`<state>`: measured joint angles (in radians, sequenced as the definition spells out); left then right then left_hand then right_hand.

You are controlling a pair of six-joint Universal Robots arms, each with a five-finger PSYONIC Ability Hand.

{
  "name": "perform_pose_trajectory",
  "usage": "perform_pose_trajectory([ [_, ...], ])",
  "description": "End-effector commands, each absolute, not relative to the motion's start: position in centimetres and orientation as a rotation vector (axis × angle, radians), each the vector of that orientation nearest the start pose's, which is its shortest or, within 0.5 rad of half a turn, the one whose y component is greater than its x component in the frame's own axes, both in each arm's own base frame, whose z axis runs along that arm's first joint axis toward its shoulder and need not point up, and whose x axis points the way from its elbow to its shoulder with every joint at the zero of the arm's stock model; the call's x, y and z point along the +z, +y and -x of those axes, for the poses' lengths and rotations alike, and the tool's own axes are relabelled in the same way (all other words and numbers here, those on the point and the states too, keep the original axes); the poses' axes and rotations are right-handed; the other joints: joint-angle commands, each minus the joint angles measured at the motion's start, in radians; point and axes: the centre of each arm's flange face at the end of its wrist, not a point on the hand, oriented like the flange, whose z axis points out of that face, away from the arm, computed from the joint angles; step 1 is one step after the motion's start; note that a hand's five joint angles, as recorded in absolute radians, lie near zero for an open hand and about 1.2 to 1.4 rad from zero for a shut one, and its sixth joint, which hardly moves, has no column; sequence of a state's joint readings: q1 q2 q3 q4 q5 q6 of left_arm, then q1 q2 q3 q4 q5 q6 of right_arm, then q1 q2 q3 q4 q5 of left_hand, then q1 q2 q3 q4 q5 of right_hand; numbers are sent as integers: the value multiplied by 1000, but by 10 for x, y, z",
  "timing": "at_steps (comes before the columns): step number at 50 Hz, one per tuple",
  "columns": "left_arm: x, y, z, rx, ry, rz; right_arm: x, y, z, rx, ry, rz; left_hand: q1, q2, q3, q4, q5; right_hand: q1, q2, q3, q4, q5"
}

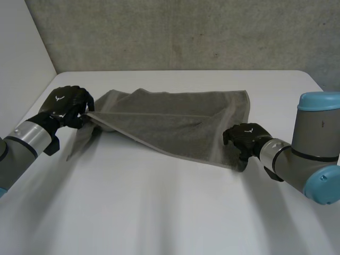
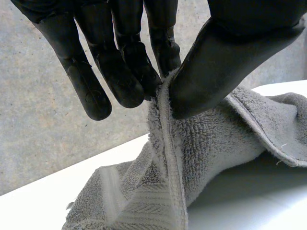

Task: Fold the towel.

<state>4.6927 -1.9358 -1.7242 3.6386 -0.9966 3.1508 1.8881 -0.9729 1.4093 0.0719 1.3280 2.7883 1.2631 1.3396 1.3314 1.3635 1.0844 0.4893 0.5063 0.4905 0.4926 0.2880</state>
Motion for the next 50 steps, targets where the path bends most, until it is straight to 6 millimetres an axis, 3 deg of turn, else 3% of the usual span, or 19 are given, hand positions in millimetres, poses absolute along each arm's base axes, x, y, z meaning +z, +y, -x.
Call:
perform_pose_trajectory([
  [1,186,-344,188,-2432,2481,-757,137,-303,-263,-1548,2285,1020,133,57,65,33,137,-26,-43,-27,-29,1],
  [20,185,-344,188,-2428,2488,-757,114,-308,-263,-1535,2309,1085,133,57,65,33,137,36,19,35,33,63],
  [31,184,-344,188,-2424,2492,-756,114,-309,-263,-1538,2309,1083,133,57,65,33,137,324,307,322,320,350],
  [50,184,-344,188,-2424,2492,-756,118,-313,-264,-1560,2299,1078,133,57,65,33,137,321,304,320,317,348],
])
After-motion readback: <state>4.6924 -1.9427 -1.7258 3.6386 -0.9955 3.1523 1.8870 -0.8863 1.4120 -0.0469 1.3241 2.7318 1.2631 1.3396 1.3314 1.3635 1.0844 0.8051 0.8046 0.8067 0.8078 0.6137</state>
